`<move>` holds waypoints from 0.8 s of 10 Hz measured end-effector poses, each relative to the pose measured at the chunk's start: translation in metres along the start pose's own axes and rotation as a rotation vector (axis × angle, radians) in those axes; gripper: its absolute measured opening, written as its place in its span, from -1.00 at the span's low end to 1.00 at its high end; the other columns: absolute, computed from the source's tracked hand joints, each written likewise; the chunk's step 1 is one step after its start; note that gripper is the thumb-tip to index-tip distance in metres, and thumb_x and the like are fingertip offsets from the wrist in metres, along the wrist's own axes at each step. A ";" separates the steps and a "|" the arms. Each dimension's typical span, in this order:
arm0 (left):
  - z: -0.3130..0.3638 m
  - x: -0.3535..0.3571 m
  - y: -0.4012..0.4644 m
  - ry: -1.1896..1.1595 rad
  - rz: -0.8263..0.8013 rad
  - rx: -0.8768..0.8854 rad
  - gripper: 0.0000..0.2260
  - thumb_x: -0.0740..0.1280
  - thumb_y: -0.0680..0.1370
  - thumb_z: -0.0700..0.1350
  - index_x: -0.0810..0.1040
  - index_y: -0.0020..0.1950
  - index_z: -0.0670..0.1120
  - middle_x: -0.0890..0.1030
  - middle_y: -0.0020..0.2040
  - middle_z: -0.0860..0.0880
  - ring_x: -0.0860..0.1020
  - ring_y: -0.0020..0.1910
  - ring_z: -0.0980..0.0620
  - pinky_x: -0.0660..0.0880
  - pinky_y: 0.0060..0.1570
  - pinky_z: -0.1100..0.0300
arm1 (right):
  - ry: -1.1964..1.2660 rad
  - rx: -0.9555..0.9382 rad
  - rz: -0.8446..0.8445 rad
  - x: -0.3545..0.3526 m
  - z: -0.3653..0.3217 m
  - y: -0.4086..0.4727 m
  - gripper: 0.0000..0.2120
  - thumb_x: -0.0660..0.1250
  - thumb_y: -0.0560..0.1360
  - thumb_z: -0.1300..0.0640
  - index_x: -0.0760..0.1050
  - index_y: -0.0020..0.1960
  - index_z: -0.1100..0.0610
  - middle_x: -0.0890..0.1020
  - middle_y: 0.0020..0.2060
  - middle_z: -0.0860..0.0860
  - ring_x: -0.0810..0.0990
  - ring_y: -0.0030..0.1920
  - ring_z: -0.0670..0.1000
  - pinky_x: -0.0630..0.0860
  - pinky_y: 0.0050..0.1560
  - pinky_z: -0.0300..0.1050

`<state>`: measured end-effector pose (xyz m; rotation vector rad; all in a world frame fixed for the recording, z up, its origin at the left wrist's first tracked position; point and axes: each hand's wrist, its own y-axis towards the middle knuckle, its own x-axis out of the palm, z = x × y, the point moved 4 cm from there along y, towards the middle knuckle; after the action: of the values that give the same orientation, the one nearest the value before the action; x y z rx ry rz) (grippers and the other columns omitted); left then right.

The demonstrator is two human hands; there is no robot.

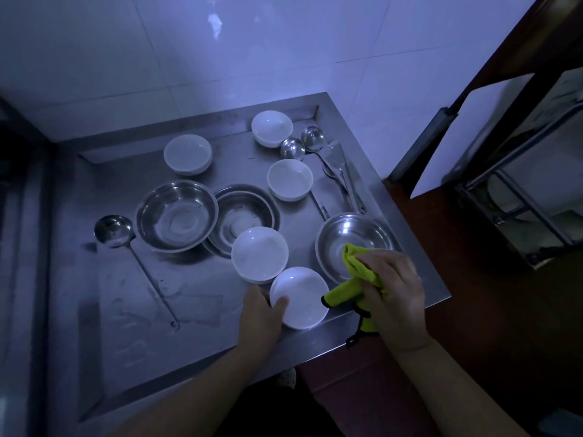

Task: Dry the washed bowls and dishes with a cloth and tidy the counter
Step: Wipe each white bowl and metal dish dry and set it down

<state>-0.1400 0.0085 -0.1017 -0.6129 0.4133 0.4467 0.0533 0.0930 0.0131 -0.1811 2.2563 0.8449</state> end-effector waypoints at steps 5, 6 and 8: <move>0.139 -0.045 0.126 -0.029 0.009 0.214 -0.82 0.29 0.51 -0.11 0.48 0.07 -0.14 0.61 -0.05 -0.16 0.60 -0.16 -0.11 0.53 -0.15 0.13 | 0.051 -0.101 0.002 0.013 -0.004 0.071 -0.79 0.30 0.50 0.19 0.62 0.05 0.25 0.62 -0.04 0.12 0.58 0.02 0.12 0.49 0.03 0.10; 0.142 -0.023 0.181 0.049 0.001 0.026 -0.70 0.27 0.53 -0.14 0.41 0.17 -0.31 0.53 0.13 -0.30 0.52 0.09 -0.22 0.39 -0.07 0.12 | 0.073 -0.081 0.023 0.014 0.005 0.087 -0.81 0.31 0.49 0.20 0.61 0.06 0.21 0.62 -0.04 0.11 0.58 0.02 0.14 0.50 -0.01 0.16; 0.133 0.013 0.222 -0.218 -0.121 -0.236 -0.77 0.19 0.59 -0.22 0.44 0.22 -0.25 0.51 0.25 -0.27 0.55 0.16 -0.19 0.56 -0.17 0.12 | 0.098 -0.030 0.059 0.017 0.027 0.096 -0.81 0.31 0.49 0.22 0.60 0.07 0.19 0.61 -0.01 0.08 0.57 0.03 0.12 0.50 -0.01 0.12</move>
<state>-0.2115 0.2573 -0.1102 -0.8041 0.1148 0.4444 0.0225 0.1859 0.0377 -0.1742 2.3518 0.9191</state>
